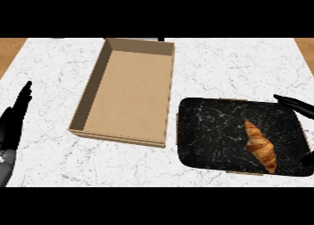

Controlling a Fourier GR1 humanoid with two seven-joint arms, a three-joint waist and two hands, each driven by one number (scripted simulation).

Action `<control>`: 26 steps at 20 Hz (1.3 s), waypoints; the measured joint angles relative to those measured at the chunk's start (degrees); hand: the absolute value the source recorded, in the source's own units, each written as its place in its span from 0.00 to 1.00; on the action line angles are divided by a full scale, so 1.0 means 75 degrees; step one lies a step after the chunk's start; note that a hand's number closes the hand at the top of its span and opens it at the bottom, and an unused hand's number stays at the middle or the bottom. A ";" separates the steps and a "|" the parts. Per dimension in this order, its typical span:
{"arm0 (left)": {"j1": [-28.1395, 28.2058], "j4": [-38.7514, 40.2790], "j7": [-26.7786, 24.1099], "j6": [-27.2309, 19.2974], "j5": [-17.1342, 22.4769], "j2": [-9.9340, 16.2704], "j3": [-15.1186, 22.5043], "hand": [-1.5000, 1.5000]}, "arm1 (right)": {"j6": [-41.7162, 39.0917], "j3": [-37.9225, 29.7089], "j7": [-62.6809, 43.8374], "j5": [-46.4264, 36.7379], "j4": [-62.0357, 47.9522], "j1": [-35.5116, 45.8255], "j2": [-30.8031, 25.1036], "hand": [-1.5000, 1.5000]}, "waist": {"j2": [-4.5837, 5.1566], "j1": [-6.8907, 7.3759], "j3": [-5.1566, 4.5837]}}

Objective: Pick the croissant from the tray and place it in the cardboard box

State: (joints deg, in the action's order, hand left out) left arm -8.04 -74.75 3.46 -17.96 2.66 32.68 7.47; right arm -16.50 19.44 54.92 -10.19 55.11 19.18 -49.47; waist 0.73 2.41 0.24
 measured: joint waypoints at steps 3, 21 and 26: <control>-0.0011 0.0105 -0.0056 0.0082 0.0009 -0.0014 -0.0064 0.50 | 0.0136 0.0442 0.0089 -0.0712 -0.0201 0.0421 -0.0171 0.00 | -0.0015 -0.0021 -0.0013; 0.0221 0.0166 -0.0148 0.0456 -0.0344 -0.0237 -0.0663 0.50 | 0.0225 0.1633 -0.0515 -0.3641 -0.1083 0.1835 0.1041 0.00 | -0.0089 -0.0254 -0.0031; 0.0226 -0.0010 0.0022 0.0527 -0.0578 -0.0397 -0.0782 0.50 | 0.0137 0.1420 -0.0601 -0.4027 -0.1078 0.1800 0.1284 0.00 | -0.0095 -0.0273 -0.0032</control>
State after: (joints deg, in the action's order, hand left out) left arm -6.34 -74.83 3.62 -14.00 -1.67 29.70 1.60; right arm -15.48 30.09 50.42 -40.39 47.03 32.68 -39.84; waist 0.02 0.36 0.00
